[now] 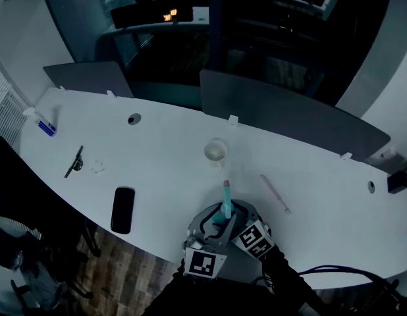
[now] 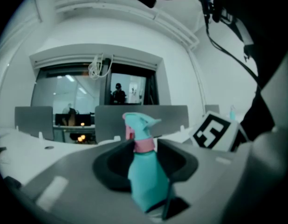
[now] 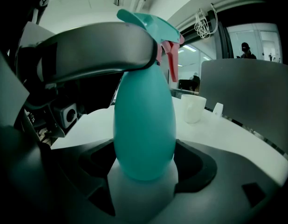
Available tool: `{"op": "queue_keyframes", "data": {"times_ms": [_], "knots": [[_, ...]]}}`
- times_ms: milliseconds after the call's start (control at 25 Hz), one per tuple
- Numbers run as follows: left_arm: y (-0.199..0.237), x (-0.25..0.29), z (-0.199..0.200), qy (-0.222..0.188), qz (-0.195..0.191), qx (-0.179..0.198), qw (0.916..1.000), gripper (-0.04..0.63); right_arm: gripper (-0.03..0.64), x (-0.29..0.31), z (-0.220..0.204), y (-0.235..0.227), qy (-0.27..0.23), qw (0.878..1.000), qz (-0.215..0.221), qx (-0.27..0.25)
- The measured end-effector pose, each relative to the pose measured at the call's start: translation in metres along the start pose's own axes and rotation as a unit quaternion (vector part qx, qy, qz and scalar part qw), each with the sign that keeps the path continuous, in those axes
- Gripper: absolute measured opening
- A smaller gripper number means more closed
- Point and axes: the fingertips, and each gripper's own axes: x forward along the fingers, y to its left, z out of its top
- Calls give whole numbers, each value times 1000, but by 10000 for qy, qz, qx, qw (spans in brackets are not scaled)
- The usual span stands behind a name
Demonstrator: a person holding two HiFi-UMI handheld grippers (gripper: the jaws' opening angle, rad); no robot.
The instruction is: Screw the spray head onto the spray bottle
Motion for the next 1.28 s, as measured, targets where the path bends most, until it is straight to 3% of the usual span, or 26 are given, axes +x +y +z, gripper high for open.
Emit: {"op": "queue_keyframes", "data": {"times_ms": [120, 280, 600, 720, 840, 1120, 1280], "knots": [[3, -3, 6, 21, -8, -87, 10000, 156, 379, -1, 0, 0, -5, 10000, -2, 0], [6, -5, 16, 140, -80, -212, 9996, 215, 379, 0, 1, 0, -11, 10000, 5, -12], [1, 16, 10, 852, -697, -14, 9939, 222, 380, -1, 1, -1, -17, 10000, -8, -15], [1, 13, 18, 674, -689, -72, 9953, 149, 379, -1, 1, 1, -15, 10000, 2, -43], [0, 12, 20, 580, -594, 123, 9965, 143, 379, -1, 1, 1, -14, 10000, 18, -47], [0, 4, 19, 159, -266, 8, 9995, 140, 379, -1, 1, 2, -17, 9999, 34, -159], [-2, 6, 17, 301, -287, 167, 9990, 140, 380, -1, 0, 2, -13, 10000, 54, -63]]}}
